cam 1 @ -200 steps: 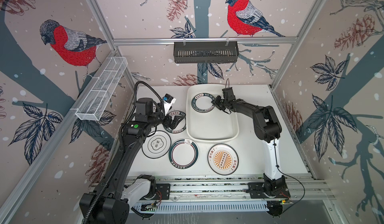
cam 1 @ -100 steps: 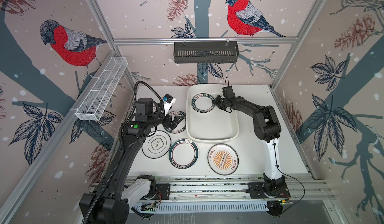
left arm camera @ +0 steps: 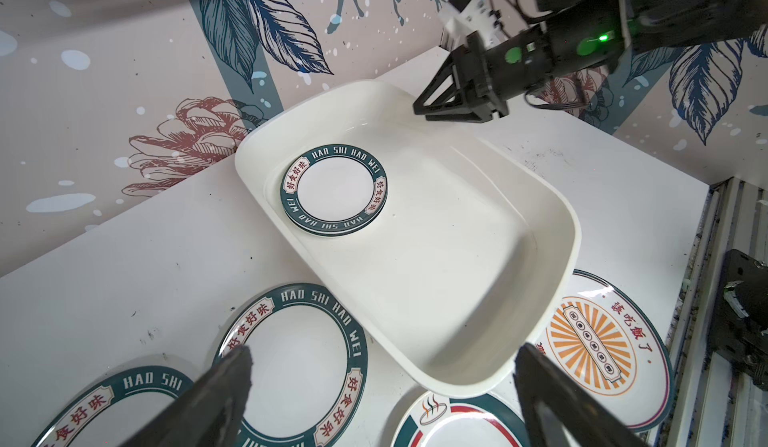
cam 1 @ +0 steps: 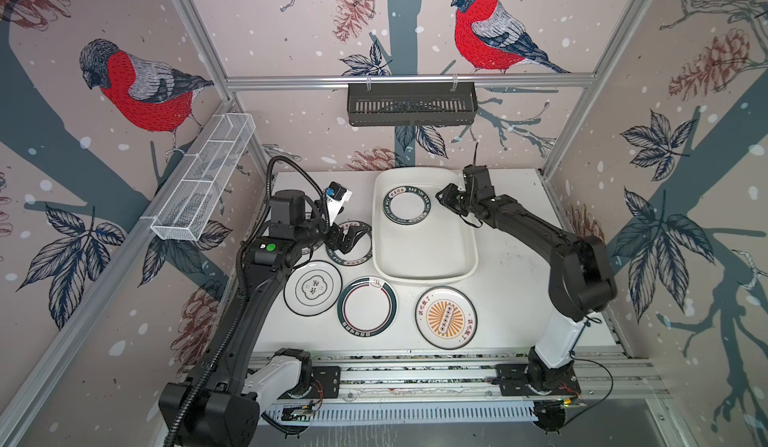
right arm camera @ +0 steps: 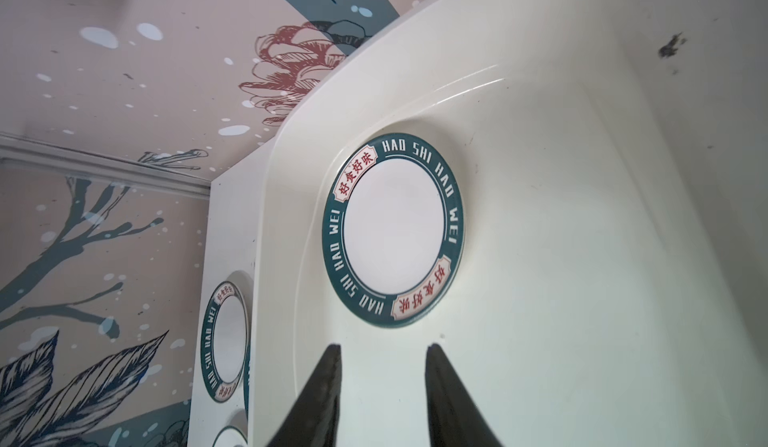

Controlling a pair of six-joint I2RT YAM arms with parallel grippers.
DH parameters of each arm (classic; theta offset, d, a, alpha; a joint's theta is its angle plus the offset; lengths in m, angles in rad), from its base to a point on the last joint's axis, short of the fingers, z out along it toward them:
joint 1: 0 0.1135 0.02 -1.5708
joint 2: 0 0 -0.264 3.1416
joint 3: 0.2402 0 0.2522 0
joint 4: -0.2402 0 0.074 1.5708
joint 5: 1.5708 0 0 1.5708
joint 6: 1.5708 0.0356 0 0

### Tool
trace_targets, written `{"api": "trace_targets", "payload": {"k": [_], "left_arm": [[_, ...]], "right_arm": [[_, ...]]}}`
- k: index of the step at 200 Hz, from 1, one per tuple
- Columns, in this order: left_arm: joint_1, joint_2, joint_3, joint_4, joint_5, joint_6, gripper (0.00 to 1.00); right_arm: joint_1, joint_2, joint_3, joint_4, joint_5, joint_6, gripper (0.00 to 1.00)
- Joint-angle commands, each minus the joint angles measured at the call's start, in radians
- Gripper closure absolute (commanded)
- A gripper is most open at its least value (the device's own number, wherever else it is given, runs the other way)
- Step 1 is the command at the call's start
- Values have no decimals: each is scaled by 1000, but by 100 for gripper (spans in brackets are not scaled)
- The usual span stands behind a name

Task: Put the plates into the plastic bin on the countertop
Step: 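Move the right gripper back toward the orange sunburst plate nearest the robot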

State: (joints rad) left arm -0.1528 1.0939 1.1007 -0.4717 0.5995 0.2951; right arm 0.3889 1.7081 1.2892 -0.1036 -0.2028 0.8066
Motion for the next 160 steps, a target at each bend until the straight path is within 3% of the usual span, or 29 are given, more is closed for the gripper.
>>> {"api": "trace_targets", "payload": {"k": [1, 37, 83, 102, 135, 160], "left_arm": [[-1, 3, 12, -22, 10, 19, 2], [-1, 0, 13, -27, 16, 16, 2], [-2, 3, 7, -22, 19, 11, 3], [-2, 7, 10, -21, 27, 3, 2], [-2, 5, 16, -18, 37, -8, 3], [-2, -4, 17, -17, 41, -13, 2]], "right_arm": [[-5, -168, -161, 41, 18, -44, 65], [-37, -593, -505, -13, 41, -37, 65], [-111, -1024, -741, -258, 47, 30, 60], [-158, -1101, -791, -346, -11, 40, 58], [-190, -1095, -910, -388, -159, 59, 58], [-190, -1106, -939, -462, -170, 45, 58]]}}
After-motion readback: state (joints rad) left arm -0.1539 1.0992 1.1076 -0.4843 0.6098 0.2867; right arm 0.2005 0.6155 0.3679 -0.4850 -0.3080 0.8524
